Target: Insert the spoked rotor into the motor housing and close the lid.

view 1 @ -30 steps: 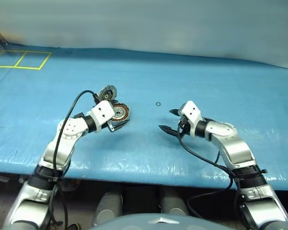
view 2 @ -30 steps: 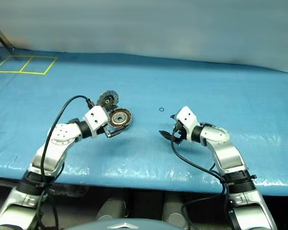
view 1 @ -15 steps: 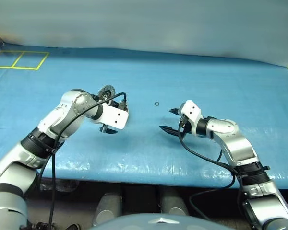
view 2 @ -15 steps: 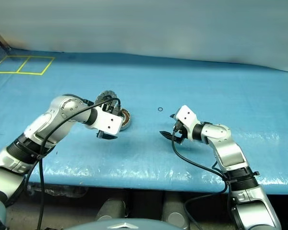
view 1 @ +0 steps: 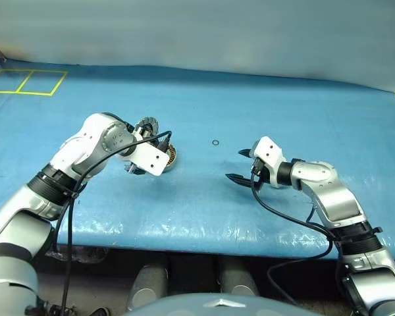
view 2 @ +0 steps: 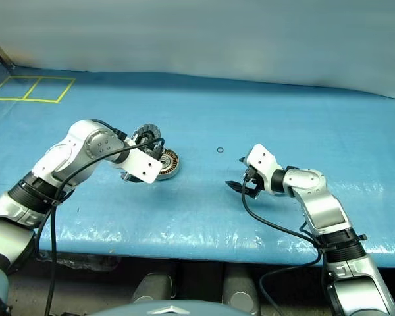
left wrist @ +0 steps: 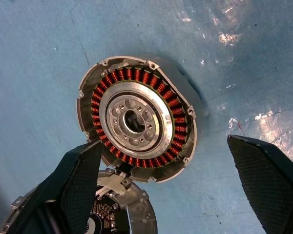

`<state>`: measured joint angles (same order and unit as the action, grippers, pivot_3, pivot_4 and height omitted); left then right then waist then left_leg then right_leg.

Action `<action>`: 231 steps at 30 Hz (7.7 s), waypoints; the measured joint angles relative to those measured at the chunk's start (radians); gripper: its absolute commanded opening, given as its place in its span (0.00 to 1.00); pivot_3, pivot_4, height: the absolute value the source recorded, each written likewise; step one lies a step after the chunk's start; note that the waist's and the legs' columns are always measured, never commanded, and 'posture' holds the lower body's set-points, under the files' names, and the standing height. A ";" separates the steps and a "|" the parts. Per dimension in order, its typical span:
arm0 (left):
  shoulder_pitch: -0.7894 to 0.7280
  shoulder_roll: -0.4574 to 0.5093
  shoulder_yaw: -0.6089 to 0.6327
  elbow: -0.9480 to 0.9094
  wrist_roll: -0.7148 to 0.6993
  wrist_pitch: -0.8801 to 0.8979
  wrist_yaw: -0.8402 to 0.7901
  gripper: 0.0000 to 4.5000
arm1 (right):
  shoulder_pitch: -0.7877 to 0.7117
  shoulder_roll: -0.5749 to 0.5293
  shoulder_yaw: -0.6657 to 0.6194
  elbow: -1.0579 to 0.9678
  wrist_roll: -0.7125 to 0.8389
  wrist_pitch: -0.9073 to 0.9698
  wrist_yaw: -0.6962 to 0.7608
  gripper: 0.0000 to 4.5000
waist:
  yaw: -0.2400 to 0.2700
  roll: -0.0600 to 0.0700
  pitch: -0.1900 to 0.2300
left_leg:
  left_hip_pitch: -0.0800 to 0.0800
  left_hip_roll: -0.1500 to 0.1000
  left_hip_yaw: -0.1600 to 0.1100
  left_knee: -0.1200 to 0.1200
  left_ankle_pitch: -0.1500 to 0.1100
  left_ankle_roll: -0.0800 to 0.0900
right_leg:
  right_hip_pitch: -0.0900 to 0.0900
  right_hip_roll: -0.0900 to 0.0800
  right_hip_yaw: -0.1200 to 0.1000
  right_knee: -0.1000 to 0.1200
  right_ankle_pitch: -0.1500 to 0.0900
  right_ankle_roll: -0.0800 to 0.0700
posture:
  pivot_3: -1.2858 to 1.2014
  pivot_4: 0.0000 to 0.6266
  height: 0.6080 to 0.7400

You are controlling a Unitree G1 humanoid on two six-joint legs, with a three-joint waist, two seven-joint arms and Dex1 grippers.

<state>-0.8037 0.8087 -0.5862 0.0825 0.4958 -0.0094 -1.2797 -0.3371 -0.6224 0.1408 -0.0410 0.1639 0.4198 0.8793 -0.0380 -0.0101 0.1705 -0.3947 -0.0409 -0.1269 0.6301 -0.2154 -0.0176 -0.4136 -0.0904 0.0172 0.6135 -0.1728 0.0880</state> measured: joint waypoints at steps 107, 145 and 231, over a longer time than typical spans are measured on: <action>-0.042 -0.231 -0.071 0.247 0.110 -0.627 0.202 0.97 | 0.205 0.072 -0.067 -0.166 0.039 0.040 -0.195 1.00 | 0.003 -0.002 0.002 | -0.002 -0.001 0.000 0.017 -0.001 0.002 | 0.000 -0.001 0.000 0.013 0.000 0.000 | 0.52 0.24 1.00; 0.690 -0.457 0.501 -0.078 -0.662 -0.042 0.577 0.97 | -0.076 0.267 -0.056 0.231 -0.040 0.057 -0.364 1.00 | 0.011 -0.001 0.002 | 0.001 -0.001 0.000 0.016 -0.001 0.002 | 0.001 -0.001 0.001 0.013 -0.003 -0.006 | 0.52 0.24 1.00; 0.778 -0.443 0.503 -0.052 -0.730 -0.139 0.449 0.98 | 0.005 0.331 0.151 -0.117 -0.024 0.155 -0.253 0.16 | 0.003 0.001 0.001 | 0.000 0.000 0.000 0.005 -0.001 0.001 | -0.003 -0.002 -0.001 0.010 -0.006 -0.010 | 0.52 0.24 1.00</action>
<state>-0.0262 0.3659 -0.0836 0.0307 -0.2341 -0.1485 -0.8305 -0.3319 -0.2919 0.2916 -0.1577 0.1404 0.5749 0.6267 -0.0352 -0.0091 0.1720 -0.3945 -0.0408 -0.1269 0.6355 -0.2167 -0.0168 -0.4169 -0.0924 0.0164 0.6238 -0.1790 0.0783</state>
